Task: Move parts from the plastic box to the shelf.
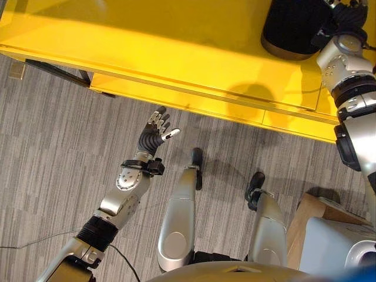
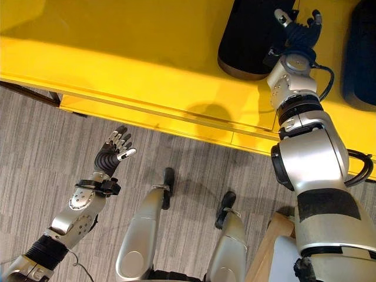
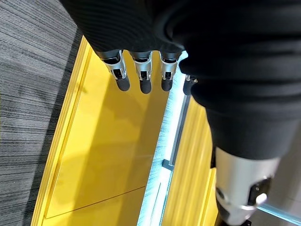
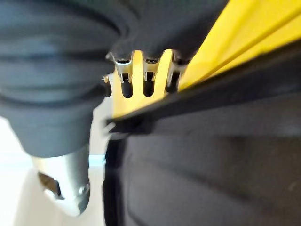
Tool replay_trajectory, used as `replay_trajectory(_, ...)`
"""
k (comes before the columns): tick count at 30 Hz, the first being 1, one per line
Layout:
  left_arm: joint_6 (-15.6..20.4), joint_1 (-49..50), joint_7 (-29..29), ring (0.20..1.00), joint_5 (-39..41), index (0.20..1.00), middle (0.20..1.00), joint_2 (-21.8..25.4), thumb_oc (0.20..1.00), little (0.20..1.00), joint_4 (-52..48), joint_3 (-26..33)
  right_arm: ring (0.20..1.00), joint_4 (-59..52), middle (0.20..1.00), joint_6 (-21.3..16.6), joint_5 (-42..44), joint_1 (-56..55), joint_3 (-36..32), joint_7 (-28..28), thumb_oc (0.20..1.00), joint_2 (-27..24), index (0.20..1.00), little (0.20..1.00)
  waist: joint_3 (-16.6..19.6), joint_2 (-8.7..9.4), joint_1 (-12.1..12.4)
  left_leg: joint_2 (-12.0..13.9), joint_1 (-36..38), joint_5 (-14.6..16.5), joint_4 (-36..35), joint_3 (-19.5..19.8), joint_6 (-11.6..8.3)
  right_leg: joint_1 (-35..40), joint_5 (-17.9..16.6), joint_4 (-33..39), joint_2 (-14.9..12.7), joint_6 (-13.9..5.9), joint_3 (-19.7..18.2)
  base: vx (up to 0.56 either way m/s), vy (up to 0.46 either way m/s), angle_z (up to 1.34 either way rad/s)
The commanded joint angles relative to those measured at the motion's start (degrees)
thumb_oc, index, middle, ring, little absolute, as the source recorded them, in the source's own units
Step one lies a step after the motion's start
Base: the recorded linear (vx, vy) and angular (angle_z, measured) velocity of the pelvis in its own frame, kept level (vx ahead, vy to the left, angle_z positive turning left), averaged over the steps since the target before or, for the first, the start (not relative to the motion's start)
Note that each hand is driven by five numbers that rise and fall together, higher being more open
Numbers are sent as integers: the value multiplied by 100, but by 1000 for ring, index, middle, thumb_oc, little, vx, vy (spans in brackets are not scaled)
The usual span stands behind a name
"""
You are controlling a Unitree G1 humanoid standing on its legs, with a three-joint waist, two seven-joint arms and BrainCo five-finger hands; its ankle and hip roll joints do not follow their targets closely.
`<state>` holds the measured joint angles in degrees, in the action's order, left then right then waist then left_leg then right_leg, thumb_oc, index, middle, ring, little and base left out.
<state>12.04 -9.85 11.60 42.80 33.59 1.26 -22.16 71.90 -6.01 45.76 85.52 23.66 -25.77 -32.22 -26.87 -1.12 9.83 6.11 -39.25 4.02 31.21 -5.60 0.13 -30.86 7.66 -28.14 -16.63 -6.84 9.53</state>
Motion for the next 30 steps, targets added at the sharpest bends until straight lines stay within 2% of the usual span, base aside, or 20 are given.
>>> replay_trajectory(1, 332, 7, 17, 1000, 31, 1000, 1000, 150, 1000, 1000, -283, -53, 1000, -639, 1000, -261, -589, 159, 266, -224, 1000, -225, 1000, 1000, 227, 84, 56, 415, -225, 169, 271, 394, -483, 377, -210, 55, -169, -119, 123, -84, 10, -1)
replay_trajectory(5, 329, -1, 8, 1000, 31, 1000, 1000, 155, 1000, 1000, -292, -51, 1000, -919, 1000, -275, -773, 121, 270, -319, 1000, -218, 1000, 1000, 251, 109, 29, 417, -179, 161, 240, 393, -482, 415, -228, 89, -160, -112, 129, -21, 3, 0)
replay_trajectory(9, 269, 53, 1, 1000, -7, 1000, 1000, 190, 1000, 1000, -307, -2, 1000, -2306, 1000, -252, -1538, -341, 70, -640, 1000, -141, 1000, 1000, 318, 192, -106, 444, 24, 161, 161, 379, -482, 633, -266, 227, -108, -108, 111, 0, -2, -3)
replay_trajectory(13, 251, 152, -16, 1000, -43, 1000, 1000, 239, 1000, 1000, -347, 69, 1000, -2916, 1000, -234, -1877, -690, -185, -746, 1000, -91, 1000, 1000, 332, 210, -148, 461, 129, 156, 120, 371, -481, 710, -276, 260, -100, -109, 105, 2, -5, -4)
replay_trajectory(14, 223, 247, -23, 1000, -83, 1000, 1000, 265, 1000, 1000, -354, 163, 1000, -3406, 1000, -122, -2390, -1085, -402, -858, 1000, -112, 1000, 1000, 342, 216, -174, 476, 253, 144, 58, 354, -481, 816, -271, 298, -98, -113, 110, -3, -22, -5)
replay_trajectory(21, 141, 442, -60, 1000, -214, 1000, 1000, 263, 1000, 1000, -344, 319, 1000, -4480, 1000, -29, -3051, -2030, -950, -986, 1000, 53, 1000, 1000, 387, 232, -238, 488, 435, 136, 20, 343, -483, 1034, -245, 346, -102, -104, 114, 2, -14, -2)
replay_trajectory(24, 102, 624, -110, 1000, -280, 1000, 1000, 253, 1000, 1000, -398, 460, 1000, -5227, 1000, -32, -3428, -2777, -1256, -943, 1000, 229, 1000, 1000, 420, 236, -248, 505, 627, 124, -55, 324, -494, 1210, -220, 403, -99, -119, 124, 3, -37, -4)
replay_trajectory(26, 76, 819, -128, 1000, -418, 1000, 1000, 255, 1000, 1000, -511, 612, 1000, -5990, 1000, -179, -3503, -3604, -1513, -847, 1000, 417, 1000, 1000, 467, 252, -288, 527, 814, 101, -143, 308, -507, 1339, -212, 457, -114, -132, 100, 28, -39, -6)
replay_trajectory(28, 70, 851, -121, 1000, -457, 1000, 1000, 253, 1000, 1000, -574, 658, 1000, -6170, 1000, -217, -3464, -3819, -1555, -800, 1000, 474, 1000, 1000, 481, 259, -294, 532, 843, 92, -155, 306, -512, 1375, -210, 476, -122, -134, 108, 0, 0, 0)
replay_trajectory(30, 85, 1012, -109, 1000, -517, 1000, 1000, 220, 1000, 1000, -813, 884, 1000, -6837, 1000, -417, -3296, -4656, -1630, -510, 1000, 641, 1000, 1000, 524, 280, -334, 547, 977, 66, -227, 302, -522, 1487, -206, 533, -129, -147, 119, 45, -34, -8)
